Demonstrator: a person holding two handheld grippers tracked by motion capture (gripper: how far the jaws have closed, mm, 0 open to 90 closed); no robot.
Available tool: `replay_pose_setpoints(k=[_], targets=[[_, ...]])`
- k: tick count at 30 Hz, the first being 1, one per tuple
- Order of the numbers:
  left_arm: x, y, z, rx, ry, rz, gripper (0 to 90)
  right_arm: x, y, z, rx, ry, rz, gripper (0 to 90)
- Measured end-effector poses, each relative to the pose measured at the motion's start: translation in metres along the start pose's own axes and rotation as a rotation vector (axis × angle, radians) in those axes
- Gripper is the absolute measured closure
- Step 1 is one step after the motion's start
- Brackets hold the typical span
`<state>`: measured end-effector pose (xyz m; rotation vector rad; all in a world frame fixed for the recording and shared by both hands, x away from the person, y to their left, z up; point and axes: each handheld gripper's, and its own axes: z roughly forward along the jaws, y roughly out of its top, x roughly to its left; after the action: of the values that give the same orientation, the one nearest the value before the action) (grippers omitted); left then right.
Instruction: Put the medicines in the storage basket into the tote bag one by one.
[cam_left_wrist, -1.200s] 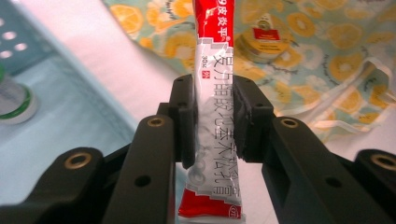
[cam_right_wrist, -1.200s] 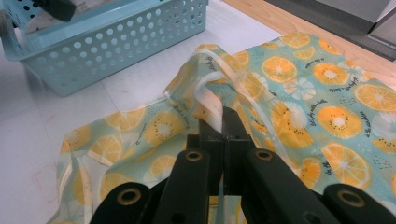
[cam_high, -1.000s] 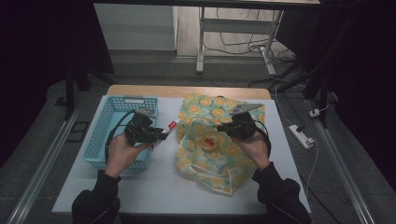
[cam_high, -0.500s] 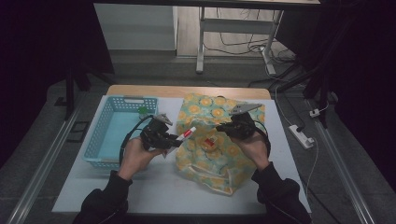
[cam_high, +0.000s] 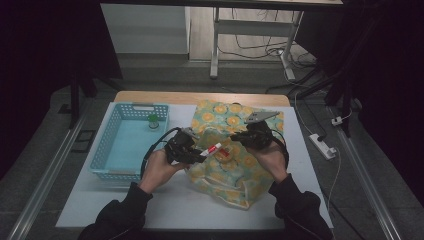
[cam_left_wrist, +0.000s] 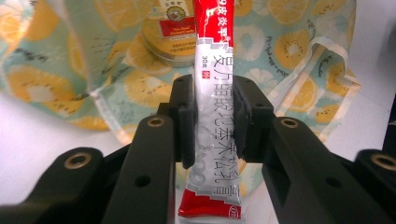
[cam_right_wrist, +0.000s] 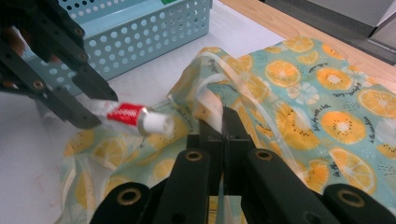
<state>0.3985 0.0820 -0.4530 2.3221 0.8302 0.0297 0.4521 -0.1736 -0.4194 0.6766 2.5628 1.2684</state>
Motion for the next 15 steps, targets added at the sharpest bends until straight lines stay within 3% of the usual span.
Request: replay_pose_setpoints(k=[10, 15], targets=[[0.000, 0.017, 0.021, 0.027, -0.010, 0.015, 71.8, 0.003, 0.001, -0.001, -0.009, 0.003, -0.006, 89.2], [0.002, 0.025, 0.030, 0.015, -0.001, 0.010, 71.7, 0.004, 0.002, 0.000, -0.012, 0.003, -0.008, 89.2]])
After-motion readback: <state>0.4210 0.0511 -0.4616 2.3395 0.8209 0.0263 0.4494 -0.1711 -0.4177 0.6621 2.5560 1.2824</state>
